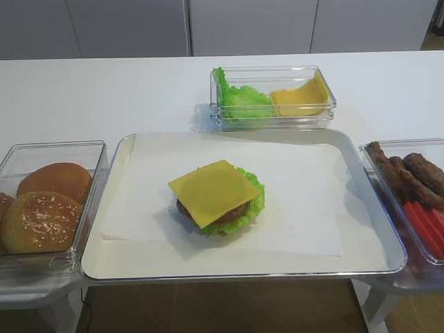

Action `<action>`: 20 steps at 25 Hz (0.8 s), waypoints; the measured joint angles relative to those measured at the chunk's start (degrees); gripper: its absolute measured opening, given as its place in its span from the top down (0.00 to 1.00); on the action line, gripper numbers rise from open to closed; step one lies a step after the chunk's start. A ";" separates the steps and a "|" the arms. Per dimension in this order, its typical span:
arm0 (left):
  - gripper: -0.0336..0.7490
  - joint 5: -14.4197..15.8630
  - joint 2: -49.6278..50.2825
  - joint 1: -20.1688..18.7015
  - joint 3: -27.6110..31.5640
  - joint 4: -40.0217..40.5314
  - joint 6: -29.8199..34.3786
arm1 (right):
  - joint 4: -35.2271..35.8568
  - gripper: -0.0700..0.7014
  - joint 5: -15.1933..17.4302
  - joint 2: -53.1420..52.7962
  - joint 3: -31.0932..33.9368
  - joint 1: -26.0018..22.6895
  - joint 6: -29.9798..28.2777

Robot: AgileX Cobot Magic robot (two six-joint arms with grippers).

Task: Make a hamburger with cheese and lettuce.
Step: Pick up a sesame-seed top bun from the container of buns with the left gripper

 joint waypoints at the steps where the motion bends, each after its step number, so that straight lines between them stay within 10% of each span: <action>1: 0.47 -0.10 0.00 0.00 0.00 0.00 0.00 | 0.00 0.74 0.00 0.00 0.00 0.00 0.00; 20: 0.69 0.01 -2.53 0.00 0.00 0.07 0.00 | 0.00 0.73 0.00 0.00 0.00 0.00 0.00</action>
